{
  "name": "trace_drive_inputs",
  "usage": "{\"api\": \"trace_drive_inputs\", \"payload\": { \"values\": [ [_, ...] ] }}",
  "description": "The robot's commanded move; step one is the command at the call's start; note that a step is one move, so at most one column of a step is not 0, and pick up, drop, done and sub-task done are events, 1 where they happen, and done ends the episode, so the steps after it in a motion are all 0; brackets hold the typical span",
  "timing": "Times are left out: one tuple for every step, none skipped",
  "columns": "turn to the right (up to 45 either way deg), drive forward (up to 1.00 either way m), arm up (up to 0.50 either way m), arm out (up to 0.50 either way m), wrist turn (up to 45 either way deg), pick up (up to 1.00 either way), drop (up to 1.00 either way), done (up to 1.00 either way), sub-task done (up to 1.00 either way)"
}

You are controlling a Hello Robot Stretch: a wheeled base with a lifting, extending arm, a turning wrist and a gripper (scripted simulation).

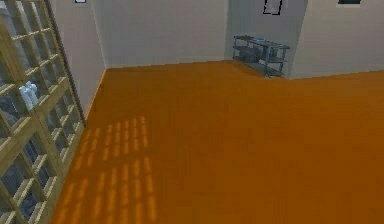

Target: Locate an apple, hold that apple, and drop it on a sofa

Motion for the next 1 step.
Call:
{"api": "trace_drive_inputs", "payload": {
  "values": [
    [0.0, 0.0, 0.0, 0.0, -45.0, 0.0, 0.0, 0.0, 0.0]
  ]
}}
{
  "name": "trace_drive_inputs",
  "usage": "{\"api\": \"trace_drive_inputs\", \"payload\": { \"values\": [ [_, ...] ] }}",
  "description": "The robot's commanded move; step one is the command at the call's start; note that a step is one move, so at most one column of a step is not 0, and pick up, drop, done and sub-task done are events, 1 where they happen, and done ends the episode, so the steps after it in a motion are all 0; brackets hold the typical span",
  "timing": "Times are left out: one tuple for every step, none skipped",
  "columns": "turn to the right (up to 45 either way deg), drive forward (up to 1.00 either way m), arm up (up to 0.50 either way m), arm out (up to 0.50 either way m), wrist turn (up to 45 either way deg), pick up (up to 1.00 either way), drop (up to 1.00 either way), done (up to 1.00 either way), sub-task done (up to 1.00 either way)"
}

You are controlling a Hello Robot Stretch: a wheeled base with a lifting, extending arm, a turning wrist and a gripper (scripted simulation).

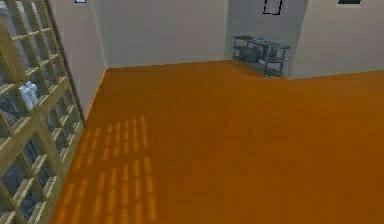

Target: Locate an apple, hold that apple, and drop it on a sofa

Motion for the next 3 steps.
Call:
{"api": "trace_drive_inputs", "payload": {
  "values": [
    [0.0, 0.0, 0.0, 0.0, -45.0, 0.0, 0.0, 0.0, 0.0],
    [0.0, 0.0, 0.0, 0.0, -6.0, 0.0, 0.0, 0.0, 0.0],
    [0.0, 0.0, 0.0, -0.22, 0.0, 0.0, 0.0, 0.0, 0.0]
  ]
}}
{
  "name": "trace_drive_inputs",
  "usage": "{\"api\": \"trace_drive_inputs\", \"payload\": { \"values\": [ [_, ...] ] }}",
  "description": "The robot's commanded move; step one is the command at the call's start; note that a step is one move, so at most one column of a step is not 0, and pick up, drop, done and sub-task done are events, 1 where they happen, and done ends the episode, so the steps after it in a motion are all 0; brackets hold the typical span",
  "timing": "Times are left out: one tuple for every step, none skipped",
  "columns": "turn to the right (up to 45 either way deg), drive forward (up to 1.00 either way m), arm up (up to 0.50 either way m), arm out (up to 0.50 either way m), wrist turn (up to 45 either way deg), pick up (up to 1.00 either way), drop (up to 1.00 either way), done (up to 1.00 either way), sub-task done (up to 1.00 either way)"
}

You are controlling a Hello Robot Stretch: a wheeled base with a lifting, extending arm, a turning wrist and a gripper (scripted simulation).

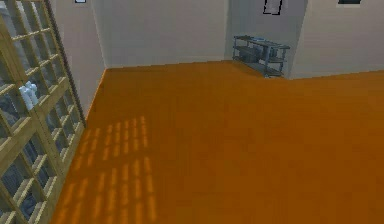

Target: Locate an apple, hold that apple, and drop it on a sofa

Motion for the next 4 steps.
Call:
{"api": "trace_drive_inputs", "payload": {
  "values": [
    [-36.0, 0.0, 0.0, 0.0, 0.0, 0.0, 0.0, 0.0, 0.0],
    [0.0, 0.35, 0.0, 0.0, 0.0, 0.0, 0.0, 0.0, 0.0],
    [45.0, 0.0, 0.0, 0.0, 0.0, 0.0, 0.0, 0.0, 0.0],
    [18.0, 0.0, 0.0, 0.0, 0.0, 0.0, 0.0, 0.0, 0.0]
  ]
}}
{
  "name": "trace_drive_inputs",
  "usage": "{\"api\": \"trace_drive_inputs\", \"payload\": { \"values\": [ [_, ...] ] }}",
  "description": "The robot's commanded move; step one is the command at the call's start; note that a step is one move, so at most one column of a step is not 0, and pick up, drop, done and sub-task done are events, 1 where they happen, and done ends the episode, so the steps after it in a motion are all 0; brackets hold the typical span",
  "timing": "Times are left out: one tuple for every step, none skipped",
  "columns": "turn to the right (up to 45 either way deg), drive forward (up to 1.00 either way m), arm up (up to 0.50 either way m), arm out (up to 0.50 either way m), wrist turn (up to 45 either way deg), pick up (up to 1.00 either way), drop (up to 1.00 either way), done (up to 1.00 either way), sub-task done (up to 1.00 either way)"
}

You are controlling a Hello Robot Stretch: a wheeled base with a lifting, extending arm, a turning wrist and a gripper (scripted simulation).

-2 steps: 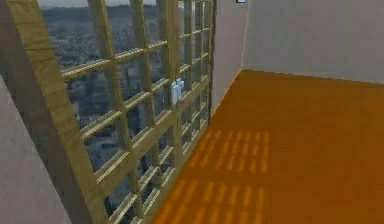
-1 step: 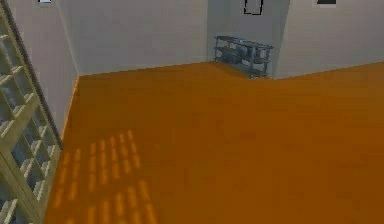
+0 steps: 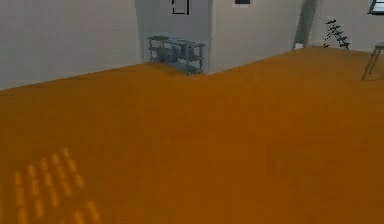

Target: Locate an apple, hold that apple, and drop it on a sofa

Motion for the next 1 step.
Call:
{"api": "trace_drive_inputs", "payload": {
  "values": [
    [0.0, 0.45, 0.0, 0.0, 0.0, 0.0, 0.0, 0.0, 0.0]
  ]
}}
